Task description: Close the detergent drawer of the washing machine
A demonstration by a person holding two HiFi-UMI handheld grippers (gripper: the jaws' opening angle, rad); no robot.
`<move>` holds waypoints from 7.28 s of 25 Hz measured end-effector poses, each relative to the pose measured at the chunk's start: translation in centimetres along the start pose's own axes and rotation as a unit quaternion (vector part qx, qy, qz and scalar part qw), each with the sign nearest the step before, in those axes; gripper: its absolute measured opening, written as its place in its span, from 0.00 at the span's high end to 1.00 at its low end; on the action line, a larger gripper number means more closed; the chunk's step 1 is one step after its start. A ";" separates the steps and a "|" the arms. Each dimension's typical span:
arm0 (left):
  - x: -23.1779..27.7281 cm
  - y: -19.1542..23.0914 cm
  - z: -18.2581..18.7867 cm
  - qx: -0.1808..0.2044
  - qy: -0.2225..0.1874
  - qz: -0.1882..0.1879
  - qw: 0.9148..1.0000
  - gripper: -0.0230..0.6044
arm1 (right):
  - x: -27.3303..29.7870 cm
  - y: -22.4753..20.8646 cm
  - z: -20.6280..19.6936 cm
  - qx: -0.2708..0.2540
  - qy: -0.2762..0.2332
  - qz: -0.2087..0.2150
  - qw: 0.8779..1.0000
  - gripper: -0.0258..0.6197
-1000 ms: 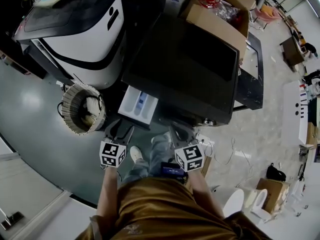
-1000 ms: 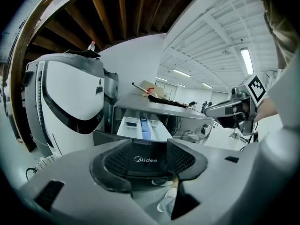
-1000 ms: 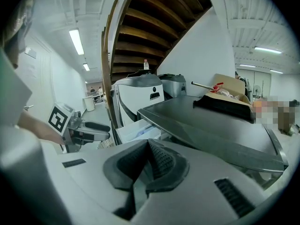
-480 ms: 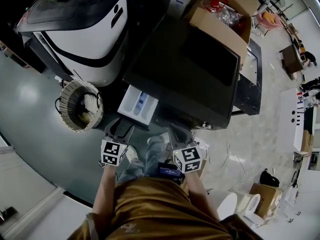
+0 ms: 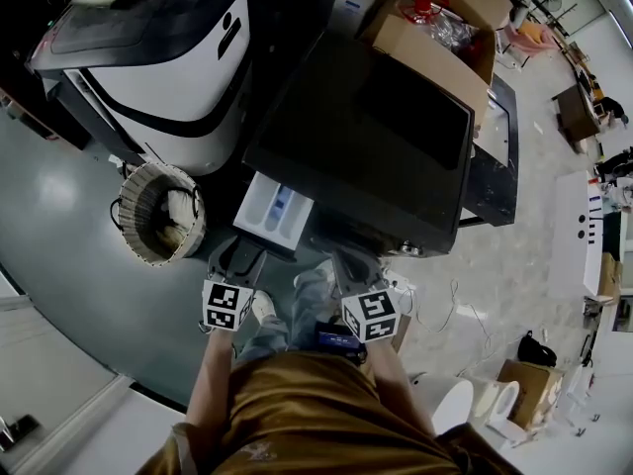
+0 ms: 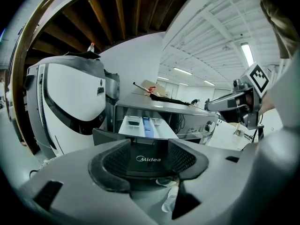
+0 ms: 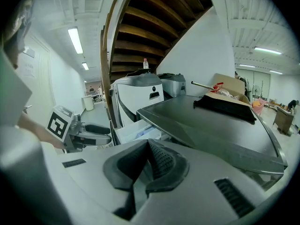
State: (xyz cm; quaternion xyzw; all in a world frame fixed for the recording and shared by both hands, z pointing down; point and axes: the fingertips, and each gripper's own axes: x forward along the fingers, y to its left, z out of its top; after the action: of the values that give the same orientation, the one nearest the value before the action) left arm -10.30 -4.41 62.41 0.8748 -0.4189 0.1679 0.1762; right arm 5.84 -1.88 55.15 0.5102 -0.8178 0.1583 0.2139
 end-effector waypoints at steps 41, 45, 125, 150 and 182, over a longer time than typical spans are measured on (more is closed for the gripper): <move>1.6 0.5 1.1 -0.002 0.001 0.003 1.000 0.57 | 0.5 -2.4 -0.5 0.012 0.006 -0.004 1.000 0.94; 2.0 0.4 1.3 -0.002 0.002 0.002 1.000 0.57 | 0.5 -2.7 -0.7 0.015 0.007 -0.006 1.000 0.94; 11.7 2.3 6.6 -0.033 -0.010 0.016 0.999 0.60 | -1.4 -11.9 -1.9 0.067 0.010 -0.067 0.995 0.94; 4.0 -0.5 14.0 -0.032 -0.120 0.007 0.992 0.92 | -4.2 -7.5 3.7 0.057 -0.074 -0.070 0.993 0.94; -0.2 -3.1 15.8 0.004 -0.110 -0.028 0.994 0.93 | -6.4 -5.5 4.9 0.051 -0.090 -0.097 0.990 0.94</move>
State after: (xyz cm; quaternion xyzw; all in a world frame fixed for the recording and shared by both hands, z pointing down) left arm -5.65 -9.61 47.85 0.8999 -0.4107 0.0678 0.1299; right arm 12.39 -1.66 47.87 0.6094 -0.7713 0.1324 0.1275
